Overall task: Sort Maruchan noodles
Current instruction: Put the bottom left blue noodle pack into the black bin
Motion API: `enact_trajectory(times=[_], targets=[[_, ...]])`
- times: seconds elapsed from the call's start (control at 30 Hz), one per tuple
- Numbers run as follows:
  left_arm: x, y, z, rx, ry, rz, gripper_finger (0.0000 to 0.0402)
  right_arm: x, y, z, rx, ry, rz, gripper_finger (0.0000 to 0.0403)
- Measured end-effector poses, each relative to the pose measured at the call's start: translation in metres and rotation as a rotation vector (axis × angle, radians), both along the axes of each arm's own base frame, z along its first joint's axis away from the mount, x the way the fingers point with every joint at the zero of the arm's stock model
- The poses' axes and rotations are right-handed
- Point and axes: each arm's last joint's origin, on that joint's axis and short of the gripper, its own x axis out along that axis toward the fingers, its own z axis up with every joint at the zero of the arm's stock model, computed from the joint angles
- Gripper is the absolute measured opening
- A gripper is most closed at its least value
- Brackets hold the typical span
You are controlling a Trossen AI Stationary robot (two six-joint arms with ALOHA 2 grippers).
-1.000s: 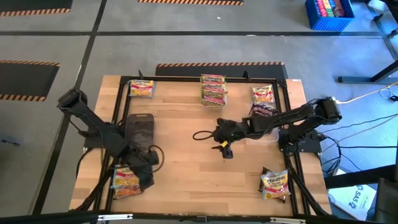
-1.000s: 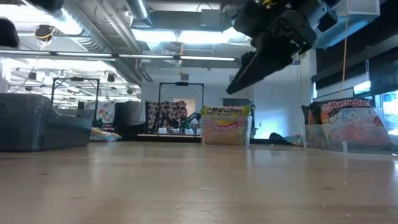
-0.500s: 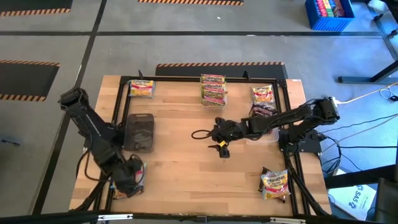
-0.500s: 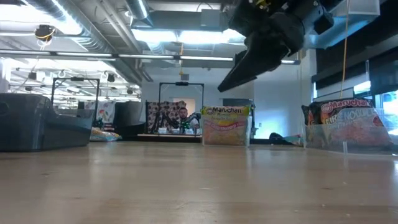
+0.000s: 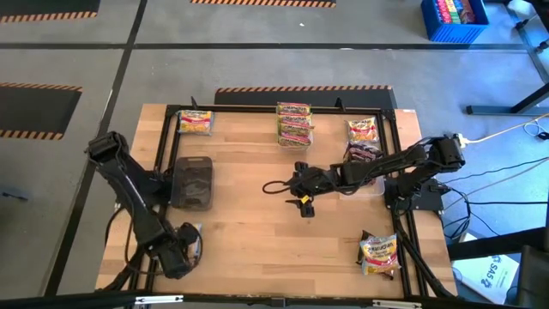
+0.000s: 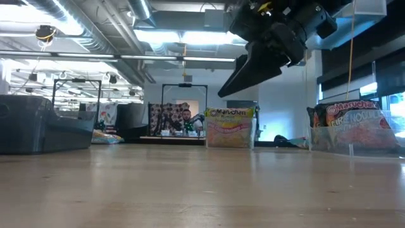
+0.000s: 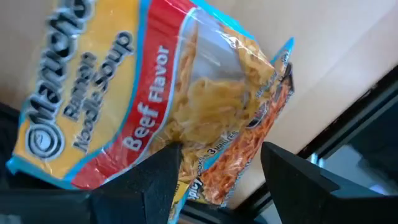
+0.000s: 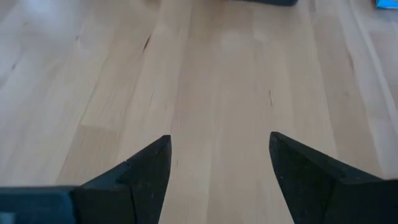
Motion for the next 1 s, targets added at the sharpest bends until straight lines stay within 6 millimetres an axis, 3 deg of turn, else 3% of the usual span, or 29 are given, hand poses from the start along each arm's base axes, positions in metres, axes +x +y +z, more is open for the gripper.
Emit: enact_trajectory(times=[0.17,0.37,0.6,0.8,0.9,1.0], targets=[[0.002,-0.002,-0.01,0.061,0.022,-0.108,0.0221,0.0,0.0,0.0,0.002,-0.003,-0.004,0.0252],[0.004,0.002,-0.008,0.165,-0.084,-0.115,0.0221,0.0,0.0,0.0,0.023,-0.002,-0.02,0.0252],[0.028,0.002,0.007,0.266,-0.337,-0.149,0.0221,0.001,0.0,0.002,0.035,-0.022,-0.029,0.0252],[0.047,0.011,0.009,0.321,-0.432,-0.174,0.0221,0.002,0.001,0.003,0.055,-0.036,-0.029,0.0252],[0.054,0.014,0.016,0.291,-0.396,-0.189,0.0221,0.004,0.001,0.005,0.088,-0.056,-0.036,0.0252],[0.05,0.015,0.028,0.219,-0.251,-0.199,0.0221,0.009,0.003,0.003,0.143,-0.087,-0.008,0.0252]])
